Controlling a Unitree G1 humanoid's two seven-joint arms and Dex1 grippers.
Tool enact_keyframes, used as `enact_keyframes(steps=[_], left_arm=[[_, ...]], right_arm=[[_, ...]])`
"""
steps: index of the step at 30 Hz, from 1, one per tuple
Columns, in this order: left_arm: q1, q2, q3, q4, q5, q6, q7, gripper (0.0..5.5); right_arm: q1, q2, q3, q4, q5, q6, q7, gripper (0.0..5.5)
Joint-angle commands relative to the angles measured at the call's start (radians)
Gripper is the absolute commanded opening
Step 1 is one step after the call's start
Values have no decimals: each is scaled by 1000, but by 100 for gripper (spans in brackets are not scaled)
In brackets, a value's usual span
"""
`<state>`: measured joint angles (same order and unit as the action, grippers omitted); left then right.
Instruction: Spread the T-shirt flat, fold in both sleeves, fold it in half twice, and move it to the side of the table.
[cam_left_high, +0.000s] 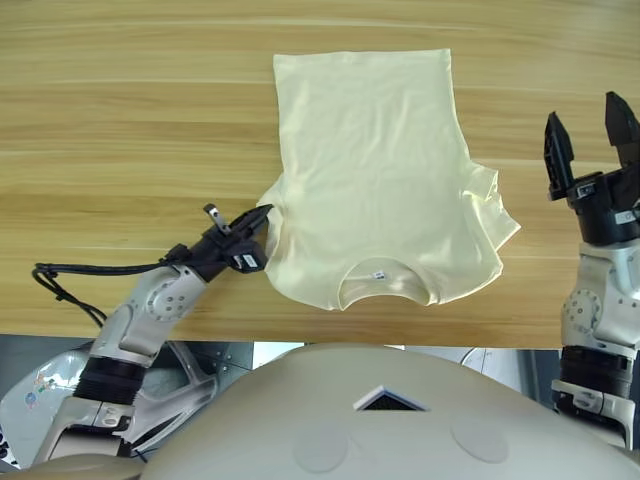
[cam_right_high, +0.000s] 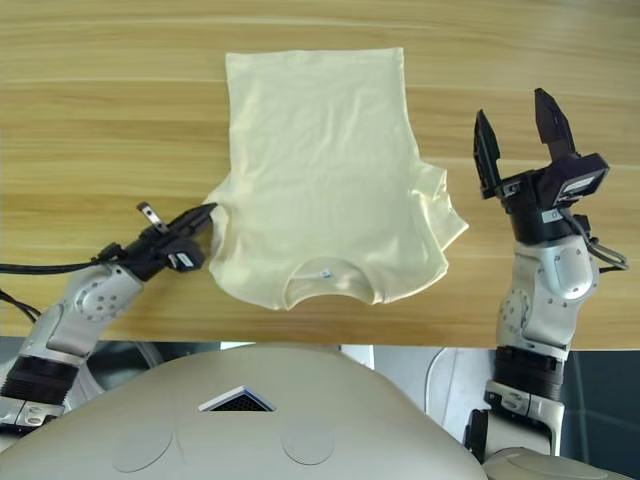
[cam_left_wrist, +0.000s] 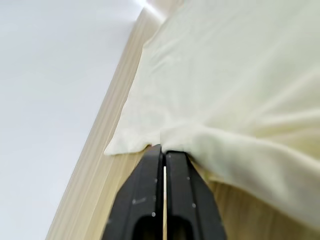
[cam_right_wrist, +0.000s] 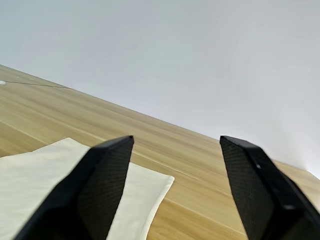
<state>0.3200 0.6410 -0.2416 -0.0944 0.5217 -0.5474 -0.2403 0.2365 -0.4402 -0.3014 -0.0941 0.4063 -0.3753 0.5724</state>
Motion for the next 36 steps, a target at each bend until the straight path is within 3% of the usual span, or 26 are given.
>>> enact_keyframes(steps=[1,21,26,36], left_arm=[[-10,-20,-37,-40,-20,-28,-25,2],[-126,-118,-97,69,19,17,-35,2],[-101,-77,-125,95,49,6,-56,2],[-96,-91,-170,102,-10,7,-99,178]], right_arm=[[-11,10,14,11,-16,-2,12,318],[-6,32,40,-3,-43,12,8,318],[-10,27,38,-13,-39,21,8,318],[-14,32,44,-6,-46,24,5,318]])
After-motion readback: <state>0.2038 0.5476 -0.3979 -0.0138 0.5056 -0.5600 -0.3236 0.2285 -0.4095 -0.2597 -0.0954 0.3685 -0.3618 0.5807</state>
